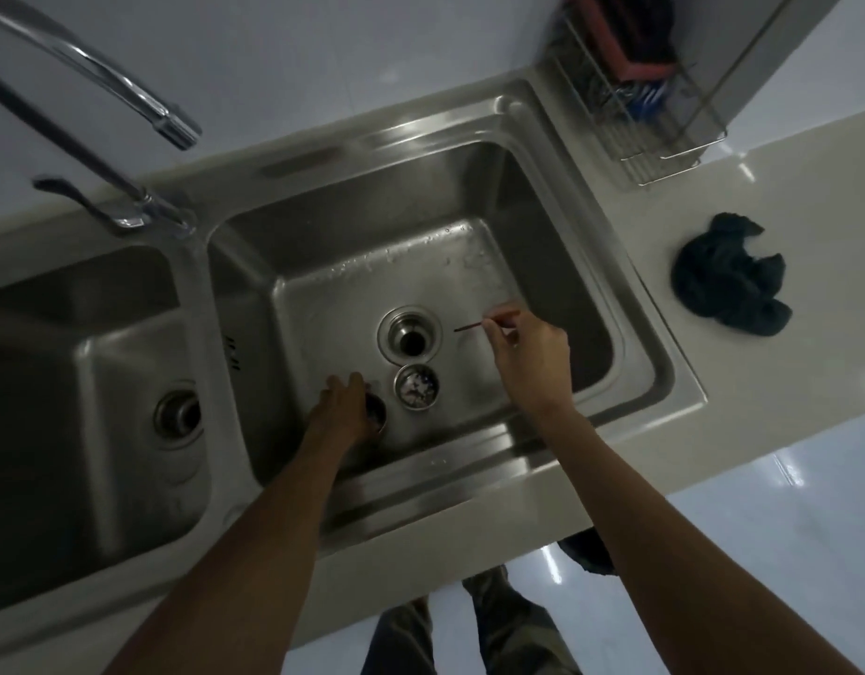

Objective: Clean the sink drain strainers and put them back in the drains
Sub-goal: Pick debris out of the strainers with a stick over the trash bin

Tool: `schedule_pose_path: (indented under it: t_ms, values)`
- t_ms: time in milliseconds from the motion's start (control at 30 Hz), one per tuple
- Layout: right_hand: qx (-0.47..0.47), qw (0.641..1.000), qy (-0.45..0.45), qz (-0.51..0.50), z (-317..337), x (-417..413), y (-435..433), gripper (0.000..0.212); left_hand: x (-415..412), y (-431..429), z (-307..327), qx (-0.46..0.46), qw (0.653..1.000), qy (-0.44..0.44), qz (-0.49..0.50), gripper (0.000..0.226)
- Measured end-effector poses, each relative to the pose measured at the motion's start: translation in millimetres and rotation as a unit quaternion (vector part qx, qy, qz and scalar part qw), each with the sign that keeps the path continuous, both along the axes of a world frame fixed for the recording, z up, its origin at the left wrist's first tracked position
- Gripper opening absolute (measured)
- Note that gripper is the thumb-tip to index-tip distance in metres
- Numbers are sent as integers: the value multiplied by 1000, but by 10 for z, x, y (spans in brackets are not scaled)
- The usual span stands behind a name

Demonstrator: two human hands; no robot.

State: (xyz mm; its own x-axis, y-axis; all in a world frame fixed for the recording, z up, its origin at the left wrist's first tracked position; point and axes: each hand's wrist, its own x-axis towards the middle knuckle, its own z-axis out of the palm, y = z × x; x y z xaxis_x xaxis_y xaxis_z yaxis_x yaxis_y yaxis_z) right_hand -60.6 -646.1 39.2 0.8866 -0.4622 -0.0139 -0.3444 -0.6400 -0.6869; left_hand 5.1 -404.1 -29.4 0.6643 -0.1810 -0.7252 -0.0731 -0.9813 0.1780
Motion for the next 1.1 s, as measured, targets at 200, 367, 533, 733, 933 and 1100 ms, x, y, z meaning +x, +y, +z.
schedule_pose_path:
  t_ms: [200, 367, 533, 733, 933, 1100]
  values:
    - [10, 1000, 5, 11, -118, 189, -79, 9, -37, -6, -89, 39, 999, 6, -12, 79]
    - [15, 1000, -10, 17, -175, 225, -79, 8, 12, -182, -149, -15, 997, -45, -56, 104]
    - [30, 999, -15, 6, -230, 193, -93, 10, 87, -400, -340, -42, 989, -83, -115, 102]
    - [35, 999, -30, -21, -126, 50, -113, 11, 84, -483, -334, -77, 985, -118, -103, 89]
    - [25, 993, -71, -89, 215, -240, -24, 14, 81, -649, 173, -195, 964, -166, -68, 76]
    - [19, 985, -108, -135, 673, -696, -34, 13, -92, -918, 817, -260, 935, -201, -132, 72]
